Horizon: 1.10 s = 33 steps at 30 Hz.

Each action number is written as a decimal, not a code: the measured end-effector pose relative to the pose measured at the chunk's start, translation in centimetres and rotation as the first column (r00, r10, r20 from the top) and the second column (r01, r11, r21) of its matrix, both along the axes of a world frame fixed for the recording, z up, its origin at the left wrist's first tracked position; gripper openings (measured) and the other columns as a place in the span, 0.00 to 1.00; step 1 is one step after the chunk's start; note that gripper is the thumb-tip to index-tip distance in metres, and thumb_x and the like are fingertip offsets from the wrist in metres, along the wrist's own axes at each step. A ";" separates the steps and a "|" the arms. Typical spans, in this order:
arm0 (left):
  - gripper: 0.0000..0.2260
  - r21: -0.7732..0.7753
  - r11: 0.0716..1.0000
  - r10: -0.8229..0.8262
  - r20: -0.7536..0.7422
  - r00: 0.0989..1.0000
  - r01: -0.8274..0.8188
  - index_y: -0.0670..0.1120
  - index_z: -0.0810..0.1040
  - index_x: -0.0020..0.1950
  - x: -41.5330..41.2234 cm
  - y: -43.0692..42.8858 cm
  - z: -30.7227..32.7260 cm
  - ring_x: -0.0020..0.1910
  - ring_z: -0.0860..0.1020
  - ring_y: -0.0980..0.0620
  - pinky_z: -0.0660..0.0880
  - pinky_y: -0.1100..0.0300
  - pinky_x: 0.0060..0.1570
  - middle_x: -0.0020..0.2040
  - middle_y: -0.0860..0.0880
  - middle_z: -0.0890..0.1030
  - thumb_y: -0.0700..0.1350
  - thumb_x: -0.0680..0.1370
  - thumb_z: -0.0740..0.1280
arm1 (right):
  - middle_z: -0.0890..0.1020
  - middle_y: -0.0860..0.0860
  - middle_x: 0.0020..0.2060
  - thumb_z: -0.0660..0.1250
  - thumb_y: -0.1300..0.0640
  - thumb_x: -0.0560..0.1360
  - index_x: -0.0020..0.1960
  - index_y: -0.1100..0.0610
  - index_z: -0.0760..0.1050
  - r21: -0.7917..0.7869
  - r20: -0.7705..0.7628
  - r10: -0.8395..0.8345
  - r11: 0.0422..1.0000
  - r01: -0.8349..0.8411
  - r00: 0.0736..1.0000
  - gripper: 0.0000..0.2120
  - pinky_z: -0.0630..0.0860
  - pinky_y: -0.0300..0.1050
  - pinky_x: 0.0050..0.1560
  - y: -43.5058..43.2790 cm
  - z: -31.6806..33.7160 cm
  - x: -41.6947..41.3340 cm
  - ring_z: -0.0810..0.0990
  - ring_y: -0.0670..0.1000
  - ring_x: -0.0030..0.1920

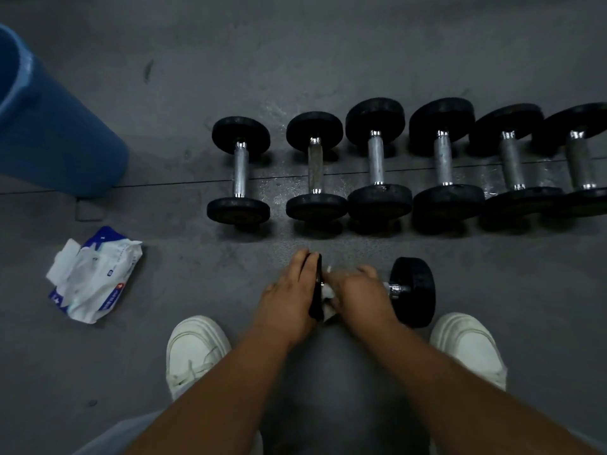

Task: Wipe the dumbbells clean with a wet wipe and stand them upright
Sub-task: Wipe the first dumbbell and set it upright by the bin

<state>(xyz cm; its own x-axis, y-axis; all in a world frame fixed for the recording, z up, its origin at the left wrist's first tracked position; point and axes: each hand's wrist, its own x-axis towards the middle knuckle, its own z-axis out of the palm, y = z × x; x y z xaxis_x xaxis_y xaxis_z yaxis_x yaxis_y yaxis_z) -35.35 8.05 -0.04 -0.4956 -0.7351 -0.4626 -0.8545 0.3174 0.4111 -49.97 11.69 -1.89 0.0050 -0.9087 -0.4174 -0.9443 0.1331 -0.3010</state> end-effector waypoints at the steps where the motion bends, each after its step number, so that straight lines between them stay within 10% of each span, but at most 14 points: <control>1: 0.46 0.003 1.000 -0.001 0.011 1.000 0.001 0.53 0.45 0.79 0.0 -0.1 0.1 0.72 0.67 0.46 0.70 0.49 0.62 0.79 0.57 0.42 0.48 0.72 0.74 | 0.83 0.50 0.53 0.63 0.50 0.77 0.61 0.49 0.77 0.052 0.071 -0.018 0.999 0.014 0.997 0.14 0.69 0.47 0.61 -1.2 0.0 -1.2 0.79 0.54 0.56; 7: 0.47 -0.003 1.000 -0.005 0.004 1.000 0.005 0.53 0.46 0.79 -0.2 -0.4 0.5 0.69 0.69 0.47 0.71 0.50 0.60 0.78 0.56 0.43 0.45 0.71 0.74 | 0.79 0.52 0.54 0.67 0.52 0.75 0.65 0.51 0.66 0.182 0.225 -0.401 0.913 0.366 0.888 0.20 0.70 0.46 0.50 -3.4 0.2 -1.1 0.78 0.56 0.55; 11: 0.45 0.001 1.000 -0.001 -0.004 1.000 0.001 0.53 0.46 0.79 -0.1 -0.5 0.4 0.70 0.68 0.47 0.71 0.50 0.61 0.79 0.55 0.44 0.47 0.72 0.73 | 0.78 0.51 0.54 0.63 0.55 0.76 0.57 0.53 0.72 -0.070 0.032 -0.280 0.957 0.281 0.960 0.10 0.68 0.50 0.58 -1.7 0.5 0.9 0.76 0.54 0.57; 17: 0.44 -0.022 1.000 -0.004 -0.012 1.000 0.004 0.52 0.45 0.80 -0.2 -0.3 0.3 0.72 0.66 0.49 0.71 0.50 0.63 0.80 0.54 0.43 0.49 0.74 0.72 | 0.71 0.55 0.71 0.54 0.58 0.73 0.72 0.58 0.69 -0.073 -0.098 -0.117 0.991 0.110 0.988 0.27 0.55 0.59 0.71 3.6 -0.6 3.5 0.68 0.53 0.72; 29: 0.45 -0.033 0.999 -0.007 0.017 1.000 0.008 0.52 0.45 0.80 -0.2 -0.3 0.1 0.72 0.67 0.48 0.70 0.51 0.63 0.80 0.54 0.43 0.49 0.74 0.72 | 0.67 0.51 0.73 0.57 0.53 0.78 0.74 0.52 0.62 0.095 -0.052 -0.112 0.989 0.116 0.992 0.24 0.46 0.60 0.74 -0.1 -0.5 2.0 0.62 0.50 0.75; 33: 0.45 -0.023 1.000 -0.007 -0.005 1.000 0.007 0.52 0.44 0.80 -0.1 -0.1 0.1 0.74 0.64 0.48 0.70 0.50 0.64 0.80 0.55 0.41 0.50 0.74 0.72 | 0.70 0.55 0.72 0.53 0.58 0.74 0.73 0.58 0.67 -0.093 -0.024 -0.158 0.984 0.155 0.987 0.28 0.54 0.56 0.71 3.6 0.4 4.0 0.68 0.53 0.73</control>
<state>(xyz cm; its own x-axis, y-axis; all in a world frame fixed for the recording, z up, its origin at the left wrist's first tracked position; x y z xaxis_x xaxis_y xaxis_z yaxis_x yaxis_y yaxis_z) -35.41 7.94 0.05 -0.5029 -0.7420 -0.4434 -0.8503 0.3327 0.4077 -45.98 15.25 -1.47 -0.1517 -0.9315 -0.3306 -0.9230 0.2531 -0.2898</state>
